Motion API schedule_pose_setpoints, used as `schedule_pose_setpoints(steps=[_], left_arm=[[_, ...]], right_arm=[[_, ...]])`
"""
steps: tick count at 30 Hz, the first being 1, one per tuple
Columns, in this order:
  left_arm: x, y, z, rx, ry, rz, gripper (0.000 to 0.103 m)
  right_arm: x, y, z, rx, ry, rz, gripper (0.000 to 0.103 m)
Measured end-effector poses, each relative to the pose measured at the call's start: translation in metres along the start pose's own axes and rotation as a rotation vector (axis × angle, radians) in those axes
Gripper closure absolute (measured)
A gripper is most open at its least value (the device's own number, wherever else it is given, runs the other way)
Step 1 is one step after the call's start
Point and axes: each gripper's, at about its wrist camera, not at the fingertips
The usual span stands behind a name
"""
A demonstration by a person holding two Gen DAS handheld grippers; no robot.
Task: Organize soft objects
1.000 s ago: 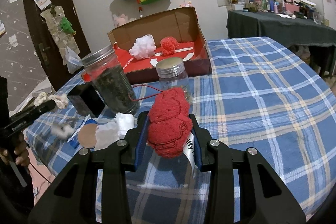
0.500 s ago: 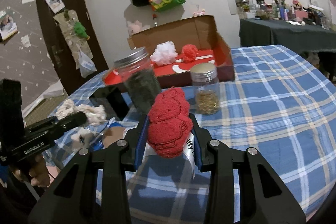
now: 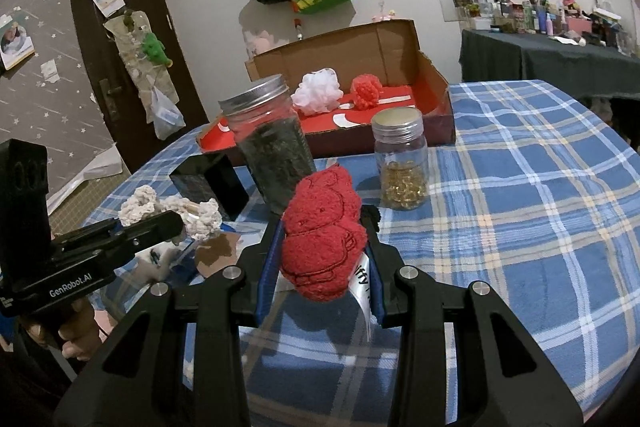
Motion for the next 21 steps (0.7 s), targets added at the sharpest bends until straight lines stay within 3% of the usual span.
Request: schedule_pose_setpoints(steps=[8,21], left_arm=[[0.003,0.000,-0.023,0.029,-0.032,-0.009,0.081],[0.000,-0.004,-0.106,0.146,-0.134,-0.064,0.081]], right_arm=[[0.018,0.000,0.035,-0.073,-0.007,0.006,0.068],[0.035,-0.014,0.101,-0.239,0.045,-0.012,0.068]])
Point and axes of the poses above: each gripper's, at about its wrist camera, not at the fingertips, and x roughly against the way its jaws point, z to its right, y to its underside, and after that the axes turned 14 degrees about -y, right-handed
